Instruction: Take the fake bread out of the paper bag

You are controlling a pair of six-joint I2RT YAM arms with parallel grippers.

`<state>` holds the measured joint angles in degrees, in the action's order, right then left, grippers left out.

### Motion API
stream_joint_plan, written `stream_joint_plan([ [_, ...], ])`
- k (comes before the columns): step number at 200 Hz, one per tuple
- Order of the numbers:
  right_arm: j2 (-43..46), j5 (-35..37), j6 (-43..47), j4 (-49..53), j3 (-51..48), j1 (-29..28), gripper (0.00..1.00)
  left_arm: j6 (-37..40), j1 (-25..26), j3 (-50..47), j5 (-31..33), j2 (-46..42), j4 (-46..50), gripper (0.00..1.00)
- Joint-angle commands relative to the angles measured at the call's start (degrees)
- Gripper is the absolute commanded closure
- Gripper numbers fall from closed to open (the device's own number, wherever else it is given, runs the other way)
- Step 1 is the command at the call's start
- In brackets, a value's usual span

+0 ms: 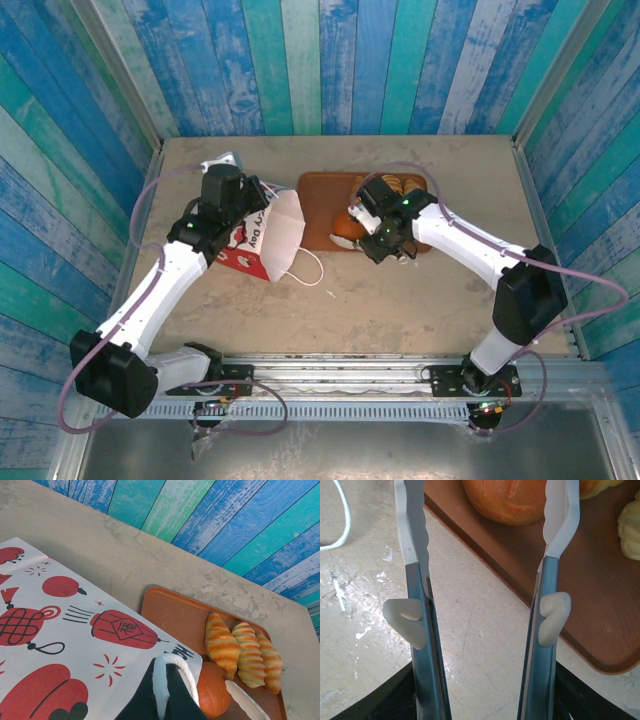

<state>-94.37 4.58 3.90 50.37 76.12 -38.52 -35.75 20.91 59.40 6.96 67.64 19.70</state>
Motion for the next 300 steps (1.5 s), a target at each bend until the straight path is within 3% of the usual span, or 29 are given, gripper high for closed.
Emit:
stream_joint_plan([
  [1,0.20,3.55,-0.36,0.83,1.89,-0.73,0.41,0.94,0.19,-0.16,0.63,-2.36,-0.97,1.00],
  [65,-0.50,5.18,-2.20,-1.67,0.71,-0.45,0.39,0.81,0.19,-0.12,0.01,-1.81,-1.25,1.00],
  [126,-4.88,0.15,-2.31,-1.12,2.16,0.29,0.39,0.76,0.14,-0.33,0.07,-2.06,-1.27,1.00],
  [175,-0.92,0.60,-2.54,-0.71,0.61,0.29,0.50,0.63,0.18,-0.58,0.25,-2.09,-1.41,1.00],
  [203,1.25,0.86,-2.08,-0.27,-0.88,0.35,0.50,0.44,0.19,-0.61,-0.38,-1.81,-1.70,1.00],
  [300,-0.93,1.31,-1.27,-0.71,0.06,0.74,0.39,0.50,0.19,-0.93,-0.11,-2.60,-1.51,1.00],
])
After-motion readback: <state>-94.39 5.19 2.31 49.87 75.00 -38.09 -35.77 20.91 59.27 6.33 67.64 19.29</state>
